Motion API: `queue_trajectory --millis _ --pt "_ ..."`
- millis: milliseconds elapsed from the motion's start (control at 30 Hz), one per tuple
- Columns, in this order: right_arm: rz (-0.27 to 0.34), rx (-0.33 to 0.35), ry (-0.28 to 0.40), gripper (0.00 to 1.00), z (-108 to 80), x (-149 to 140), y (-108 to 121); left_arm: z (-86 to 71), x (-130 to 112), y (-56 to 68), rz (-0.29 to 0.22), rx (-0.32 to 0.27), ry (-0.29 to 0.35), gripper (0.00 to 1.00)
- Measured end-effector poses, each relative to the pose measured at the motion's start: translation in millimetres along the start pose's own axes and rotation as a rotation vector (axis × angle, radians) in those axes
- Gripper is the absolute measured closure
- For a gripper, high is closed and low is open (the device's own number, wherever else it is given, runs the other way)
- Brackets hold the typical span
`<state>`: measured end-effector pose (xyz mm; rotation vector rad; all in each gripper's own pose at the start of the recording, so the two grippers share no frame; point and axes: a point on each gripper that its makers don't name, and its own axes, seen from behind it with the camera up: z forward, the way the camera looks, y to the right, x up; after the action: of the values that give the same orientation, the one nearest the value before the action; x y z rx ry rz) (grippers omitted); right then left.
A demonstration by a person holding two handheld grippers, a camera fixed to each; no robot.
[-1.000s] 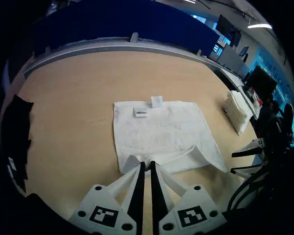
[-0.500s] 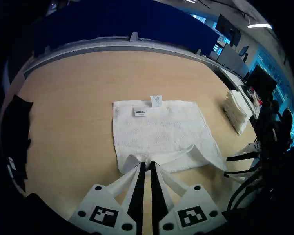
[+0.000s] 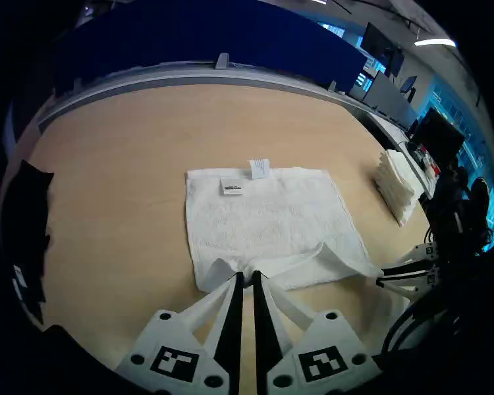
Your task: Fold towel
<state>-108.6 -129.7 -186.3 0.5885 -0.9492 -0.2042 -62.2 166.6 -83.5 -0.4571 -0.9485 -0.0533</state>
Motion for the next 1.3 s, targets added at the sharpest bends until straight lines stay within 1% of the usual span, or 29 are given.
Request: queue_trajectory --millis 200,367,567,900,1100,1300 --pt "-0.012 -0.003 0.012 0.91 -3.2 3 5 0.6 -2 -1.8 -0.002 0.004 -0.003 0.90" --pt "-0.023 -0.007 0.019 0.91 -7.9 7 10 0.0 -4 -2.9 -0.005 0.007 -0.005 0.90" --pt "-0.032 -0.013 0.037 0.91 -19.2 21 21 -4.4 -3 -2.8 -0.018 0.006 0.001 0.90" --pt "-0.075 -0.027 0.061 0.91 -34.0 49 43 -15.9 4 -2.7 -0.056 0.008 0.023 0.90" --pt "-0.098 -0.031 0.067 0.91 -38.0 63 53 -21.3 4 -4.4 -0.077 0.013 0.030 0.90" --pt "-0.123 -0.037 0.078 0.91 -37.0 79 62 -25.5 1 -6.2 -0.092 0.019 0.032 0.90"
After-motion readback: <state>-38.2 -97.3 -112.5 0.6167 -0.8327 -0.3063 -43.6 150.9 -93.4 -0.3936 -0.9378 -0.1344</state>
